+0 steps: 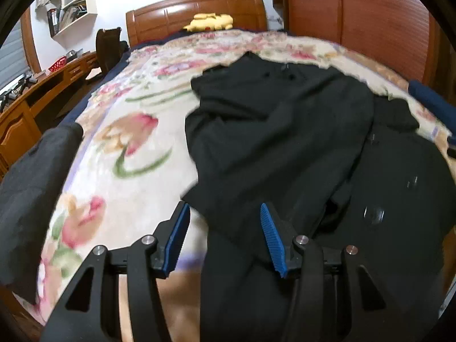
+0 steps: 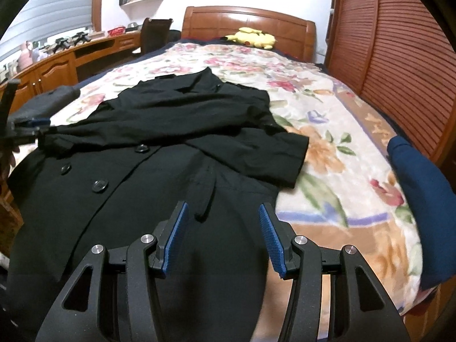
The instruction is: Fold large clothes
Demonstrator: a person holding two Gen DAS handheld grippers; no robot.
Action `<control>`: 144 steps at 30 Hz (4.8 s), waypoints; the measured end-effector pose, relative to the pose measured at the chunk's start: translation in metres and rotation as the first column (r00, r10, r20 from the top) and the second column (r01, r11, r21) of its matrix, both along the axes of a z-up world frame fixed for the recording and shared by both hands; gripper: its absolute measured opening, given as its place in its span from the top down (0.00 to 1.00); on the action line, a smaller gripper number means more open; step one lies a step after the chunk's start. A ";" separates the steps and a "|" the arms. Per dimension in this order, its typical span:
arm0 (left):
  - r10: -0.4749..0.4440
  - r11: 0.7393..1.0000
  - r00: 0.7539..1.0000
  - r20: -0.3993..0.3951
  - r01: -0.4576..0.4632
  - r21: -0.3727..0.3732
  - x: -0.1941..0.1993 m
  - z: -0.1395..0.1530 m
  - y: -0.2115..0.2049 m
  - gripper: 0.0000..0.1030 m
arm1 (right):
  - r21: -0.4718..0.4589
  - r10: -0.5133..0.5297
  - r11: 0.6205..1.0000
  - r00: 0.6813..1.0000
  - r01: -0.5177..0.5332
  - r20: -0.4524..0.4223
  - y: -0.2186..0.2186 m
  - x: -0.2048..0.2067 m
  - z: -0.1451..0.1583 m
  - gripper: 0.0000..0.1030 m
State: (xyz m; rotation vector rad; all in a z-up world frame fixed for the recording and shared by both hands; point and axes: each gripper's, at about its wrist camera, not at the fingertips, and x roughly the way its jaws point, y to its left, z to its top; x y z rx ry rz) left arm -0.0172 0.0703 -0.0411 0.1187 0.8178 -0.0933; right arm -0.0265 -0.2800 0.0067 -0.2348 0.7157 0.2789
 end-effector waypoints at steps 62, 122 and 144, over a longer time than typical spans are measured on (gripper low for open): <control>-0.070 0.993 0.994 0.086 0.078 -0.093 -0.131 -0.009 0.022 0.95 | 0.080 0.055 0.996 0.984 -0.042 -0.172 -0.029 -0.037 -0.048 0.49; 0.071 0.994 0.916 0.395 -0.033 -0.102 0.000 0.120 0.053 0.98 | 0.106 0.021 0.993 0.983 -0.041 0.180 -0.015 0.104 0.075 1.00; 0.150 0.989 0.923 0.355 -0.136 -0.064 0.208 0.103 0.068 0.98 | 0.024 -0.074 0.997 0.984 0.071 0.159 0.032 0.325 0.055 1.00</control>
